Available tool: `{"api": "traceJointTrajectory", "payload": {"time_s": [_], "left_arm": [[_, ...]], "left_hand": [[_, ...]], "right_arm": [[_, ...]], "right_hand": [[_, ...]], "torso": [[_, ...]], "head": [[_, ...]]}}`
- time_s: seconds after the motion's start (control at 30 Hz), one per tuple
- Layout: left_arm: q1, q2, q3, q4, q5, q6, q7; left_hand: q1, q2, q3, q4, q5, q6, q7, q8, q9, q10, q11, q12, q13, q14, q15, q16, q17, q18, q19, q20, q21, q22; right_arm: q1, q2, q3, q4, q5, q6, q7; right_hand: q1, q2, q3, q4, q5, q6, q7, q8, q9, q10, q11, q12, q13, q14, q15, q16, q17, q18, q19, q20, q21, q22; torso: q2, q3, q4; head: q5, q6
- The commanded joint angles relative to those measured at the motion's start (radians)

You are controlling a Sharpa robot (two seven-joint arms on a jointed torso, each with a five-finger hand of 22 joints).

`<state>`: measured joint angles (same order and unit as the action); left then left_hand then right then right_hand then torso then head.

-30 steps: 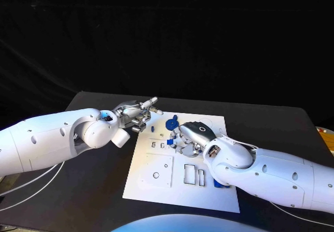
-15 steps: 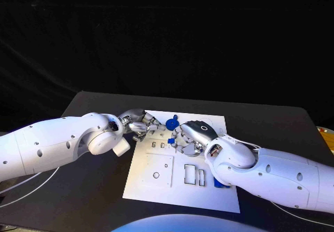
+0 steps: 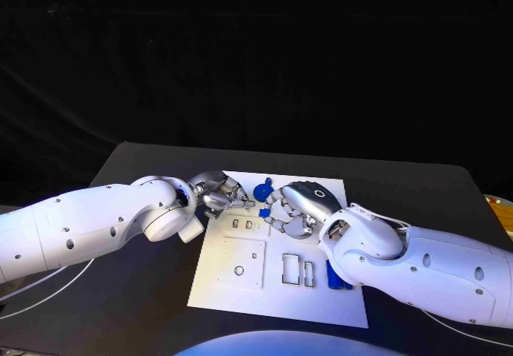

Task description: Assemble the parts on the task board

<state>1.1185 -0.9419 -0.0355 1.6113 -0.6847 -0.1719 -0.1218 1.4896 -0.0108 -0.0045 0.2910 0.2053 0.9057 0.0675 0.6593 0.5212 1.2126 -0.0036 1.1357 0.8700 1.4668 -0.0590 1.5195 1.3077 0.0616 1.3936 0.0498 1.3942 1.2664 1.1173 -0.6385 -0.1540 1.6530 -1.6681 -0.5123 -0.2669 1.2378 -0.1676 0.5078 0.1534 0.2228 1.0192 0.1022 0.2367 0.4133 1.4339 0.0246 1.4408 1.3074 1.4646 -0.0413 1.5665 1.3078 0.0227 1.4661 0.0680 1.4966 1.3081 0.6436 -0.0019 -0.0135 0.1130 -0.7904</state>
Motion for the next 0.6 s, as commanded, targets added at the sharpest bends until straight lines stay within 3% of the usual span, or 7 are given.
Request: {"api": "traceJointTrajectory", "payload": {"time_s": [0.03, 0.3, 0.6], "left_arm": [[-0.001, 0.005, 0.000, 0.004, -0.031, -0.029, -0.043], [-0.001, 0.010, 0.000, 0.006, -0.026, -0.007, -0.056], [-0.001, 0.013, 0.000, 0.009, -0.030, 0.028, -0.067]], "left_hand": [[-0.006, -0.008, 0.009, 0.000, 0.003, -0.006, -0.012, 0.041, 0.033, 0.029, -0.010, 0.042, 0.052, 0.079, -0.010, 0.012, 0.182, 0.004, 0.011, -0.009, 0.012, 0.019], [-0.068, -0.031, 0.004, 0.001, 0.001, -0.016, -0.030, 0.129, 0.112, 0.059, -0.026, 0.085, 0.103, 0.089, -0.024, 0.026, 0.211, -0.004, 0.033, -0.022, 0.034, 0.057], [-0.082, -0.037, -0.002, 0.000, -0.001, -0.016, -0.034, 0.146, 0.129, 0.067, -0.029, 0.094, 0.114, 0.091, -0.027, 0.030, 0.219, -0.007, 0.039, -0.024, 0.041, 0.069]], "right_arm": [[0.001, 0.001, 0.001, 0.001, -0.002, 0.008, -0.004], [0.003, 0.007, 0.001, -0.005, 0.000, 0.015, -0.004], [0.004, 0.013, 0.001, -0.009, -0.005, 0.012, -0.005]], "right_hand": [[-0.003, -0.005, 0.000, 0.005, 0.005, 0.003, -0.006, 0.047, 0.038, 0.001, -0.003, -0.002, 0.110, 0.105, -0.003, 0.001, 0.257, -0.008, 0.080, -0.005, 0.004, 0.243], [-0.003, -0.006, 0.000, 0.005, 0.005, 0.003, -0.006, 0.047, 0.038, 0.001, -0.003, -0.002, 0.110, 0.105, -0.003, 0.002, 0.257, -0.008, 0.080, -0.005, 0.003, 0.243], [-0.004, -0.007, -0.001, 0.006, 0.006, 0.003, -0.006, 0.047, 0.039, 0.002, -0.003, -0.001, 0.111, 0.105, -0.003, 0.001, 0.257, -0.008, 0.080, -0.005, 0.004, 0.243]], "torso": [[0.000, 0.0001, 0.0024], [0.001, -0.0010, 0.0011], [0.001, -0.0005, 0.0019]], "head": [[-0.003, 0.000], [-0.004, 0.000], [-0.006, 0.001]]}}
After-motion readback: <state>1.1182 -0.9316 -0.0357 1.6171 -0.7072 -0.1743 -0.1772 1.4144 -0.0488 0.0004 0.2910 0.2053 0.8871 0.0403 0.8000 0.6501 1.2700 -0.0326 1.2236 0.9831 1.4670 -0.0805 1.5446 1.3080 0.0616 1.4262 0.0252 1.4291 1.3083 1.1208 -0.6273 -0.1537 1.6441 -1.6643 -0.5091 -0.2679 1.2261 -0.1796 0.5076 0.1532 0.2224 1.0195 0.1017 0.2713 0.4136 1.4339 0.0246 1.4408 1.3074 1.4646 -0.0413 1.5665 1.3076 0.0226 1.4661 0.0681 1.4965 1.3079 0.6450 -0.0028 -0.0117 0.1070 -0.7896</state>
